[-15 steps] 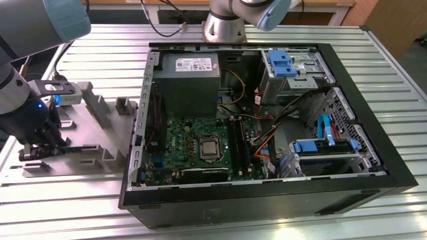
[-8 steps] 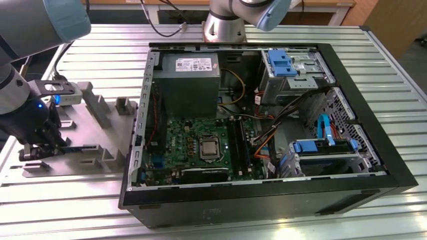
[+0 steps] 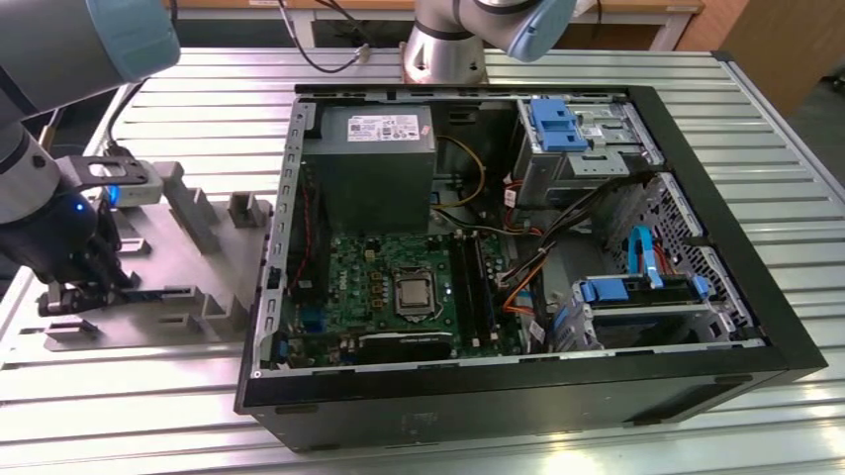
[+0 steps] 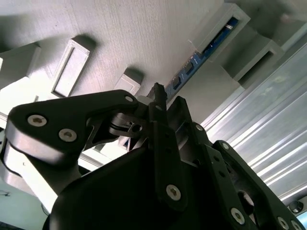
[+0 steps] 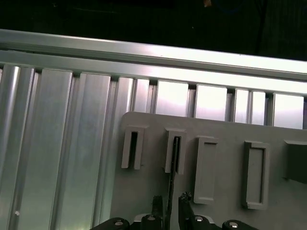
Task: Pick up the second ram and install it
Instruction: 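Pick up the second ram and move it above second insertion slot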
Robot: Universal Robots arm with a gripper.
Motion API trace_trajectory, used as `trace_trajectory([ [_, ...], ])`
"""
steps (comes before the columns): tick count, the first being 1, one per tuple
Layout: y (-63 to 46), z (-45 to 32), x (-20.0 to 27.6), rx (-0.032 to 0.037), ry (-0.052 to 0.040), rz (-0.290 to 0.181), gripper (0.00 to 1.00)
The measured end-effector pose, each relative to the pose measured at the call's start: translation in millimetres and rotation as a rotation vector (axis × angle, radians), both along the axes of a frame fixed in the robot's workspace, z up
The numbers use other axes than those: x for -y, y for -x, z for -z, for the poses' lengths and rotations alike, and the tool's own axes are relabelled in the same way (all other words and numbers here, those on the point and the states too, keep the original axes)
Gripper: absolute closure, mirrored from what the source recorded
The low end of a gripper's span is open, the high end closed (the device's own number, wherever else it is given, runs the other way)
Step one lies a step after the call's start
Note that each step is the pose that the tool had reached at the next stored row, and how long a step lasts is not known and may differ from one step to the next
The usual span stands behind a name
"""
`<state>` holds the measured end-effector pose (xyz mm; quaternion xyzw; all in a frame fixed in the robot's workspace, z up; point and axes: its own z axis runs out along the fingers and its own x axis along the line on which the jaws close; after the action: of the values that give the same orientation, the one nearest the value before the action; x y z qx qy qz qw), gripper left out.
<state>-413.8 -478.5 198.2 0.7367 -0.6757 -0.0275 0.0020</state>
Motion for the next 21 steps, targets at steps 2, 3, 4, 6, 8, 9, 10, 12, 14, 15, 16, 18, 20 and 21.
trace_trajectory([
  [2,0.0,0.1,-0.1,-0.0001,-0.0001,0.0,0.73],
  [3,0.0,0.1,-0.2,0.0,-0.0001,0.0,0.73],
  [4,0.0,0.0,-0.4,-0.0001,0.0,0.0,0.73],
  [6,0.0,0.0,-0.6,-0.0001,0.0,0.0,0.73],
  [8,0.0,-0.2,-0.8,-0.0002,0.0,0.0,0.73],
  [9,0.0,-1.0,-0.8,-0.0005,0.0003,0.0,0.73],
  [10,0.0,-1.4,-0.8,-0.0002,0.0001,0.0,0.73],
  [12,0.0,-1.6,-0.7,0.0001,-0.0002,0.0,0.73],
  [14,-0.4,-1.7,0.4,-0.0001,0.0,0.0,0.73],
  [15,-0.6,-1.8,0.7,-0.0002,0.0,0.0,0.73],
  [16,-0.6,-1.7,0.6,-0.0001,-0.0003,0.0,0.73],
  [18,-0.6,-1.7,0.7,-0.0001,-0.0004,0.0,0.73],
  [20,-0.6,-1.7,0.7,-0.0001,-0.0005,0.0,0.73],
  [21,-0.6,-1.7,0.7,0.0,-0.0006,0.0,0.73],
])
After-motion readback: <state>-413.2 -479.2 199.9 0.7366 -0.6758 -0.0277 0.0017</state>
